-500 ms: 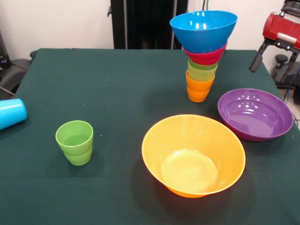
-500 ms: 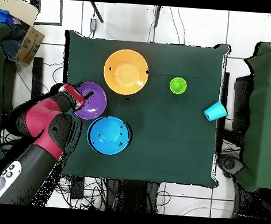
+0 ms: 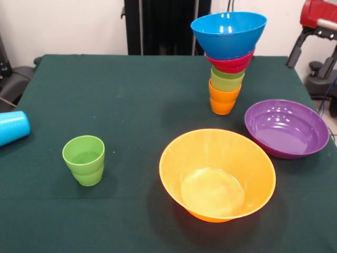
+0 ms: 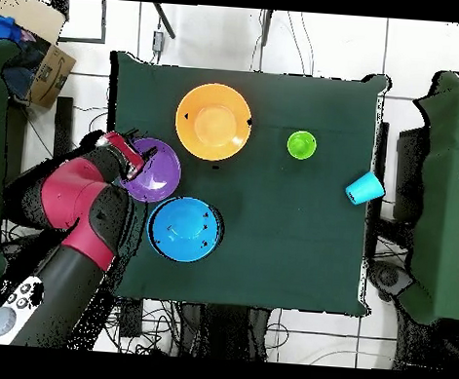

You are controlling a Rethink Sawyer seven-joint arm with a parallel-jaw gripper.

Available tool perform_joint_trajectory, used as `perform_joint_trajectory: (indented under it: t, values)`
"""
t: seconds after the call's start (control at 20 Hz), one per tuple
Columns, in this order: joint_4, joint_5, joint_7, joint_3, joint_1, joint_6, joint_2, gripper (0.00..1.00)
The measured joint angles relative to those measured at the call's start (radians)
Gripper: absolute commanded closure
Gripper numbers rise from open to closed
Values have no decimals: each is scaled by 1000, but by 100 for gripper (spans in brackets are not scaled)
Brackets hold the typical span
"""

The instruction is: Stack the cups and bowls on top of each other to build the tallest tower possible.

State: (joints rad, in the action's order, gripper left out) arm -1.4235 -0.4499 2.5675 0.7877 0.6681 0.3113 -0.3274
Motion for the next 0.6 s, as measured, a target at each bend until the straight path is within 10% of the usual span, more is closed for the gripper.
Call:
perform_joint_trajectory:
  t: [0.6]
  values:
    - [1,-1,0,1,56,-8,38,0]
